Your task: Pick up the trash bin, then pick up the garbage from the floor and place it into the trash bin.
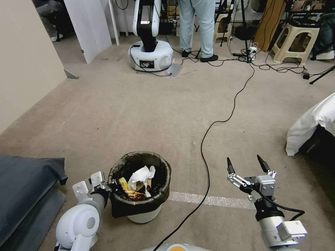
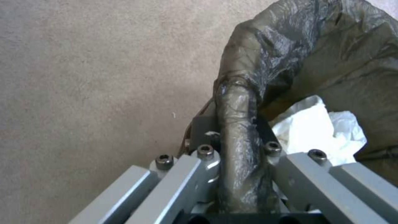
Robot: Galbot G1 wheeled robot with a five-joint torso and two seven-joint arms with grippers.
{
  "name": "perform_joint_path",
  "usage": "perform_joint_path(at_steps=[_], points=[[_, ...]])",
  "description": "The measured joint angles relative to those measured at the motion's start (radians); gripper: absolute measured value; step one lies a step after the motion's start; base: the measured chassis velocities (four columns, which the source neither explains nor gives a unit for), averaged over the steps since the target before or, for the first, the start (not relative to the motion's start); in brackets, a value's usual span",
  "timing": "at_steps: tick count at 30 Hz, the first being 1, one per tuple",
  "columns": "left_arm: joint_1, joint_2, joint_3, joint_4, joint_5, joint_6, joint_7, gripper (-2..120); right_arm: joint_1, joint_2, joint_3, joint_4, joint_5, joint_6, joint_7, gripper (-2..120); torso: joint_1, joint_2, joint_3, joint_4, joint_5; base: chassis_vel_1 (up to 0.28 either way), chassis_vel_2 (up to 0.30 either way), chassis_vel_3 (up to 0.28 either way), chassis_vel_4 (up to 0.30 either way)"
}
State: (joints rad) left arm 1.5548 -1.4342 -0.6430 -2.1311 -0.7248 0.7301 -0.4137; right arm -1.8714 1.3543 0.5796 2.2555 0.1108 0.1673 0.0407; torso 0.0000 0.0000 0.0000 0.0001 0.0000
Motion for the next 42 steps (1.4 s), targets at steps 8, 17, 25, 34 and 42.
perform_joint_path(at_steps=[8,17,25,34,42], points=[[-0.001,0.002,0.002,0.001,0.012,0.0,0.005,17,0.002,0.0,-0.004,-0.001,-0.001,0.0,0.001,100,0.0,0.0,0.0,-0.0001,0.0,0.0,0.0,0.0,0.0],[0.0,0.003,0.007,-0.031,0.041,0.0,0.008,51,0.005,-0.001,-0.006,-0.001,-0.001,0.0,0.001,100,0.0,0.0,0.0,-0.0001,0.0,0.0,0.0,0.0,0.0],[0.006,0.006,0.01,-0.086,0.054,0.004,0.009,80,0.006,-0.002,-0.007,0.002,0.0,0.0,0.002,100,0.0,0.0,0.0,-0.0001,0.0,0.0,0.0,0.0,0.0],[0.008,0.011,0.01,-0.122,0.074,0.004,0.012,99,0.0,-0.003,-0.004,0.009,0.002,0.001,0.002,100,0.0,0.0,0.0,-0.0001,0.0,0.0,0.0,0.0,0.0],[0.024,0.013,-0.008,-0.138,0.254,-0.06,0.137,100,-0.002,-0.002,0.001,0.014,0.005,0.009,0.003,100,0.0,0.0,0.0,0.0,0.0,0.0,0.0,0.0,0.0]])
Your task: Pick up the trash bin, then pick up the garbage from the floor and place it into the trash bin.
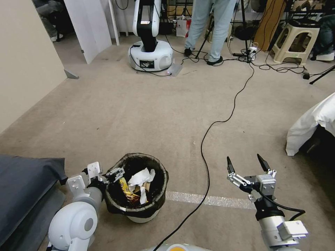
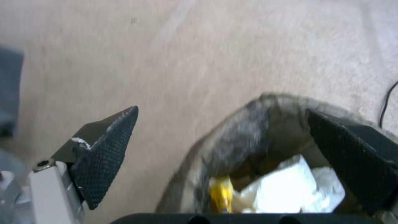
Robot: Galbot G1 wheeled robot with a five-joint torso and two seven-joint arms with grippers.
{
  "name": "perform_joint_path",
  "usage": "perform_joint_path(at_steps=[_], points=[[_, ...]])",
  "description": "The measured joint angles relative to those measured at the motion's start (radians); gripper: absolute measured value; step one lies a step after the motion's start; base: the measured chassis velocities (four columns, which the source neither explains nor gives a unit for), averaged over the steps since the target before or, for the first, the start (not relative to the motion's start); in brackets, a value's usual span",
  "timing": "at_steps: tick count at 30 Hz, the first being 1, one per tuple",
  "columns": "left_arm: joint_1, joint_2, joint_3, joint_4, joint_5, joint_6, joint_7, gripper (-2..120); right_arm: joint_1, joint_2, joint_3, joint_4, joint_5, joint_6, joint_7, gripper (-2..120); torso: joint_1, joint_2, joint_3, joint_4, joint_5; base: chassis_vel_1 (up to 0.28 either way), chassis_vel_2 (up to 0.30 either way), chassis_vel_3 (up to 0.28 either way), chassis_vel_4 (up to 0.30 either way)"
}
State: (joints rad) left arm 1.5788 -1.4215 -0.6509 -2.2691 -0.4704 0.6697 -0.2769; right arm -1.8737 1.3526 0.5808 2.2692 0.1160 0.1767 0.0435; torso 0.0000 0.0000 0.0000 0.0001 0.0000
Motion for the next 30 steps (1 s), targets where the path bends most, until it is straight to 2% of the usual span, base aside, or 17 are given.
perform_joint_path(at_steps=[1,3,4,6,8,9,10,12,16,17,19,22,30], points=[[0.007,0.002,-0.004,0.0,0.029,-0.034,0.04,100,-0.001,0.001,0.001,0.0,0.0,0.002,0.0,100,0.0,0.0,0.0,-0.0001,-0.0001,0.0,0.0,0.0,0.0],[0.022,0.005,-0.01,0.007,0.114,-0.152,0.118,100,-0.002,0.002,0.003,0.001,0.001,0.006,0.002,100,0.0,0.0,0.0,-0.0001,0.0001,0.0,0.0,0.0,0.0],[0.022,0.005,-0.01,0.007,0.114,-0.152,0.118,100,-0.002,0.002,0.003,0.001,0.001,0.006,0.002,100,0.0,0.0,0.0,-0.0001,0.0001,0.0,0.0,0.0,0.0],[0.04,0.004,-0.016,0.024,0.2,-0.295,0.175,100,-0.002,0.003,0.004,0.001,0.001,0.013,0.01,100,0.0,0.0,0.0,-0.0001,-0.0001,0.0,0.0,0.0,0.0],[0.06,0.0,-0.019,0.031,0.251,-0.398,0.197,100,-0.002,0.007,0.003,0.003,0.0,0.017,0.023,100,0.0,0.0,0.0,-0.0001,0.0,0.0,0.0,0.0,0.0],[0.06,0.0,-0.019,0.031,0.251,-0.398,0.197,100,-0.002,0.007,0.003,0.003,0.0,0.017,0.023,100,0.0,0.0,0.0,-0.0001,0.0,0.0,0.0,0.0,0.0],[0.074,-0.001,-0.019,0.034,0.279,-0.454,0.2,100,0.001,0.012,-0.002,0.004,-0.005,0.018,0.037,100,0.0,0.0,0.0,-0.0001,-0.0001,0.0,0.0,0.0,0.0],[0.087,-0.002,-0.021,0.042,0.317,-0.511,0.196,100,0.011,0.028,-0.012,0.004,-0.014,0.018,0.05,100,0.0,0.0,0.0,0.0,0.0,0.0,0.0,0.0,0.0],[0.099,-0.004,-0.026,0.047,0.348,-0.55,0.188,100,0.02,0.05,-0.02,0.003,-0.027,0.018,0.055,100,0.0,0.0,0.0,-0.0001,-0.0001,0.0,0.0,0.0,0.0],[0.115,-0.007,-0.035,0.047,0.372,-0.594,0.185,100,0.025,0.063,-0.023,-0.003,-0.045,0.022,0.056,100,0.0,0.0,0.0,-0.0001,-0.0001,0.0,0.0,0.0,0.0],[0.123,-0.008,-0.039,0.047,0.38,-0.611,0.184,100,0.026,0.067,-0.023,-0.006,-0.052,0.026,0.056,100,0.0,0.0,0.0,-0.0001,-0.0001,0.0,0.0,0.0,0.0],[0.168,-0.014,-0.061,0.047,0.418,-0.707,0.178,100,0.026,0.085,-0.018,-0.014,-0.064,0.037,0.056,100,0.0,0.0,0.0,-0.0001,0.0,0.0,0.0,0.0,0.0],[0.251,-0.022,-0.062,0.053,0.443,-0.806,0.152,100,0.021,0.107,-0.006,-0.021,-0.067,0.044,0.055,100,0.0,0.0,0.0,0.0,-0.0001,0.0,0.0,0.0,0.0]])
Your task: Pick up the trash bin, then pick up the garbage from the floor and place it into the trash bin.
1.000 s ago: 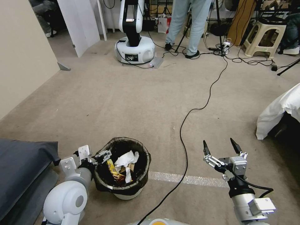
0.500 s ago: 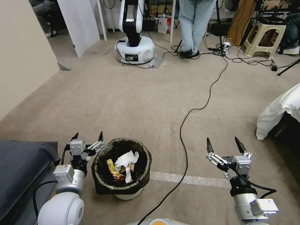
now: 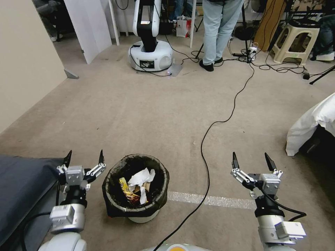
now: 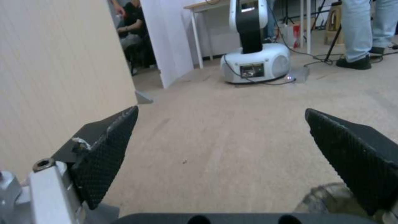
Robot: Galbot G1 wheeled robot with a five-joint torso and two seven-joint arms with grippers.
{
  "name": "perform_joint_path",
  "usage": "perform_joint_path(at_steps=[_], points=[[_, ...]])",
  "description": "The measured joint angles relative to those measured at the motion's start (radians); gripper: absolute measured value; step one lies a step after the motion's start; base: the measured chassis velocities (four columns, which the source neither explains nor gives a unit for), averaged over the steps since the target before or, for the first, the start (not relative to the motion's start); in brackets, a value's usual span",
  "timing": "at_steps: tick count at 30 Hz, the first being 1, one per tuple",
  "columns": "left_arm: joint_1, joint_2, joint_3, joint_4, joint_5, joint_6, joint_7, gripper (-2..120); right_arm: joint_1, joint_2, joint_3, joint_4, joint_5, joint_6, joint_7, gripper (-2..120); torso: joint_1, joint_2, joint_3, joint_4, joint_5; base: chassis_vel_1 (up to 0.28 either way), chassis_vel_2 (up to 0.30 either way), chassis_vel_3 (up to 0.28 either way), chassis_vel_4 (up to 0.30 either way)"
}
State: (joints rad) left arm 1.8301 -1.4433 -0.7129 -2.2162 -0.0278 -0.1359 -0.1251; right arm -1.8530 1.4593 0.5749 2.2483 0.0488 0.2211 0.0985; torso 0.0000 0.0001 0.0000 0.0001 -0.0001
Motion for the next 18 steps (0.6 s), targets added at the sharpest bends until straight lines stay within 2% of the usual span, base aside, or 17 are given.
perform_joint_path(at_steps=[8,18], points=[[0.049,-0.009,0.013,-0.003,0.012,-0.042,-0.016,100,-0.015,0.006,0.003,-0.004,-0.008,0.016,-0.003,100,0.0,0.0,0.0,-0.0001,0.0001,0.0,0.0,0.0,0.0],[0.055,-0.01,0.012,-0.012,0.012,-0.028,-0.006,100,-0.017,0.006,0.007,-0.005,-0.019,0.019,0.002,100,0.0,0.0,0.0,-0.0001,0.0001,0.0,0.0,0.0,0.0]])
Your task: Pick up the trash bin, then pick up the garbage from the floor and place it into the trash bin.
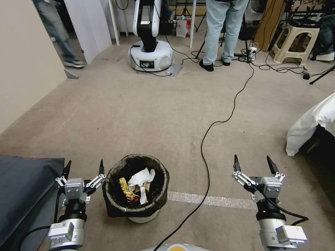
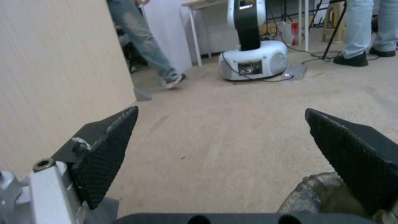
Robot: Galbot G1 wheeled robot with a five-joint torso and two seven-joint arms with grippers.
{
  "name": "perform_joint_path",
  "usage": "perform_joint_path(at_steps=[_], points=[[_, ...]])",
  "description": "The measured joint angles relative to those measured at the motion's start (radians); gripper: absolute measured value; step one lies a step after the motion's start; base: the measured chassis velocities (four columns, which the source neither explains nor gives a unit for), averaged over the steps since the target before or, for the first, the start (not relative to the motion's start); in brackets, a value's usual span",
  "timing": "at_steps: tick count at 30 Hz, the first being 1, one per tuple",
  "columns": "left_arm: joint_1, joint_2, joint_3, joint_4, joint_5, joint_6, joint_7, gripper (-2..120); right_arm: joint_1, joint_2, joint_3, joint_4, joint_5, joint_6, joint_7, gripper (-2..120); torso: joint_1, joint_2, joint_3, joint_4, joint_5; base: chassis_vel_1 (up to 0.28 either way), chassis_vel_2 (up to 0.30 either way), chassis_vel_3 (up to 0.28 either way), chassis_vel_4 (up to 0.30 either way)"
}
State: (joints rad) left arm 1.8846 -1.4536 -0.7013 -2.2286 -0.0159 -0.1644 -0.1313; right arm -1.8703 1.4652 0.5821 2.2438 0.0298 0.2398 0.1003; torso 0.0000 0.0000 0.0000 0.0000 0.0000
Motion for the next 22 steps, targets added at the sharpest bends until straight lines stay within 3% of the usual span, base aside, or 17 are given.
perform_joint_path(at_steps=[22], points=[[-0.002,0.0,0.0,-0.001,-0.001,0.005,0.001,100,0.0,-0.001,0.0,0.0,0.0,0.0,0.001,100,0.0,0.0,0.0,0.0,0.0,0.0,0.0,0.0,0.0]])
